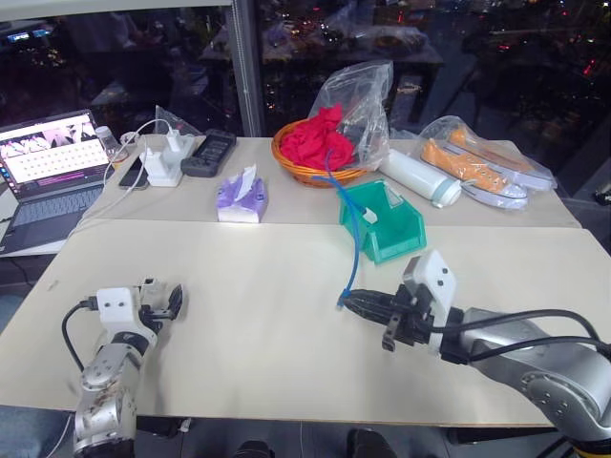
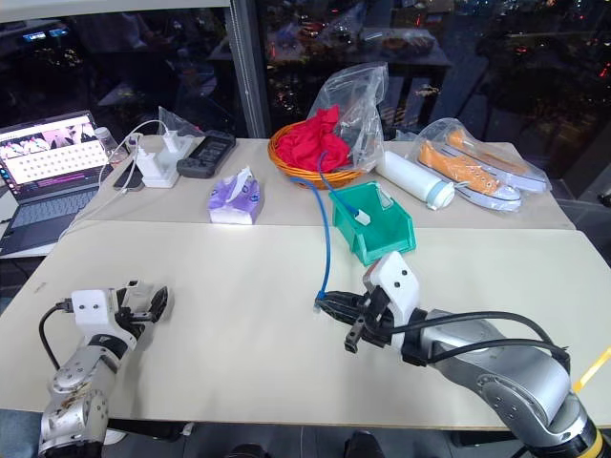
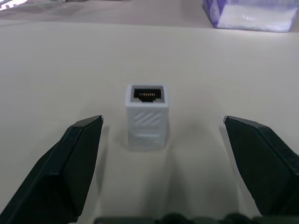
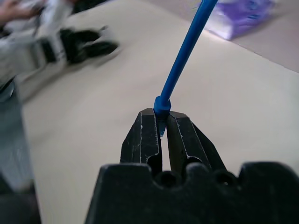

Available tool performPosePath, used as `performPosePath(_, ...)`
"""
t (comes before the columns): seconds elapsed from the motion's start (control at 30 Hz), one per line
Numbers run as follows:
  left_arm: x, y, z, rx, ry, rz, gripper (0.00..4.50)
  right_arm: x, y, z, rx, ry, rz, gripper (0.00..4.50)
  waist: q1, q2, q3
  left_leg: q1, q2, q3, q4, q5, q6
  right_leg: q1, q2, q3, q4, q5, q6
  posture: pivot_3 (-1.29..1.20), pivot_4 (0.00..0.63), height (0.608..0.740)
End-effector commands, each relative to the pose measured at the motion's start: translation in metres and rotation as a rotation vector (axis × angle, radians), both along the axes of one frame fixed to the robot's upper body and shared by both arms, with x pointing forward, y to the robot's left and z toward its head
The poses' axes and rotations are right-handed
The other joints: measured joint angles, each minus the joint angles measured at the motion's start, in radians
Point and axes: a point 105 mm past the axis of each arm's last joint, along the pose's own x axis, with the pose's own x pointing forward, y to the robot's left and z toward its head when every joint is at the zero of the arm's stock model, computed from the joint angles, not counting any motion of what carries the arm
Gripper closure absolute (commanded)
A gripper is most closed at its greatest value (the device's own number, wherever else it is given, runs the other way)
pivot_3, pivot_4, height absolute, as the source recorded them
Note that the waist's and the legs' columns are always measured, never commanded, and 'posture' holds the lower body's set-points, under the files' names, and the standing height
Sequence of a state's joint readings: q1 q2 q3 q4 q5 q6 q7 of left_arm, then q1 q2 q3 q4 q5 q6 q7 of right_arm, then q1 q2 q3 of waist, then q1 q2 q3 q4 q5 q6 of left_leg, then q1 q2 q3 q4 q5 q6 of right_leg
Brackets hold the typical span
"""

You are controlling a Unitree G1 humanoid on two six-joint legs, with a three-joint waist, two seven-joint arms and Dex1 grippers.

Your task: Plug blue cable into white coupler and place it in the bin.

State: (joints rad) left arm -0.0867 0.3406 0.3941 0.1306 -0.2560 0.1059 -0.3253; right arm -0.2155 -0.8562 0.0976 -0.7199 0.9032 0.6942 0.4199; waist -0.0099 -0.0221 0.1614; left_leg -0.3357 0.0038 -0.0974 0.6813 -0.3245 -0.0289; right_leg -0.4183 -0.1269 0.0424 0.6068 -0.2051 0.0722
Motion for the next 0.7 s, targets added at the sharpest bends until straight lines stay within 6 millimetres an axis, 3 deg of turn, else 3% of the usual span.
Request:
performPosePath(0.03, -0.001, 0.008, -0.015, -0.002, 0.055, 0.033, 0.56, -0.004, 0.002, 0.008, 0.007, -0.062, 0.03, 4.5, 0.0, 0.0, 0.0, 0.0, 0.0, 0.0, 0.0, 0.0, 0.0, 0.0, 0.0, 0.0, 0.001, 0.0, 0.0, 0.0, 0.15, 0.74)
performPosePath(0.07, -0.003, 0.01, -0.018, 0.0, 0.069, 0.031, 0.71, -0.004, 0.002, 0.007, 0.003, -0.064, 0.027, 4.5, -0.001, 0.0, 0.0, 0.0, 0.0, 0.0, 0.0, 0.0, 0.0, 0.0, 0.0, 0.0, 0.001, 0.0, 0.0, 0.0, 0.15, 0.74)
performPosePath(0.23, -0.014, 0.018, -0.024, 0.012, 0.112, -0.006, 2.57, -0.003, -0.005, 0.005, -0.03, -0.087, 0.012, 4.5, -0.007, 0.002, -0.001, 0.001, 0.0, 0.0, 0.0, 0.0, -0.001, -0.001, 0.0, 0.0, 0.003, 0.0, 0.0, 0.0, 0.15, 0.74)
performPosePath(0.37, 0.003, 0.021, -0.014, 0.055, 0.112, -0.071, 3.9, 0.0, -0.012, 0.006, -0.067, -0.118, 0.007, 4.5, -0.009, 0.003, -0.002, 0.001, 0.0, 0.0, 0.0, 0.0, -0.001, -0.001, 0.0, 0.0, 0.003, 0.0, -0.001, 0.0, 0.15, 0.74)
performPosePath(0.4, 0.011, 0.015, -0.009, 0.06, 0.099, -0.115, 3.88, 0.0, -0.013, 0.007, -0.068, -0.121, 0.006, 4.5, -0.007, 0.003, -0.002, 0.001, 0.0, 0.0, 0.0, 0.001, -0.001, -0.001, 0.0, 0.0, 0.004, 0.0, -0.001, 0.0, 0.15, 0.74)
performPosePath(0.47, 0.023, -0.005, 0.001, 0.092, 0.078, -0.228, 3.87, 0.0, -0.016, 0.007, -0.07, -0.125, 0.001, 4.5, -0.004, 0.003, -0.002, 0.001, 0.0, -0.001, 0.0, 0.001, -0.001, -0.001, 0.0, 0.0, 0.004, 0.0, -0.001, 0.0, 0.15, 0.74)
performPosePath(0.53, 0.033, -0.045, 0.013, 0.138, 0.043, -0.432, 3.87, -0.001, -0.017, 0.008, -0.07, -0.127, 0.001, 4.5, 0.006, 0.003, -0.002, 0.0, 0.0, -0.001, 0.0, 0.001, -0.002, -0.001, 0.0, 0.0, 0.003, 0.0, -0.001, 0.0, 0.15, 0.74)
performPosePath(0.6, 0.038, -0.097, 0.025, 0.156, 0.012, -0.676, 3.87, -0.004, -0.018, 0.007, -0.067, -0.124, 0.006, 4.5, 0.014, 0.003, -0.002, -0.001, 0.0, -0.002, 0.0, 0.003, -0.005, -0.001, 0.0, -0.001, 0.002, 0.0, 0.0, 0.0, 0.15, 0.74)
performPosePath(0.7, 0.031, -0.154, 0.025, 0.245, 0.055, -0.976, 3.87, -0.005, -0.019, 0.009, -0.057, -0.123, 0.002, 4.5, 0.02, 0.002, -0.001, -0.003, -0.001, -0.002, 0.001, 0.003, -0.005, -0.001, 0.0, -0.001, 0.0, 0.0, 0.0, 0.0, 0.15, 0.74)
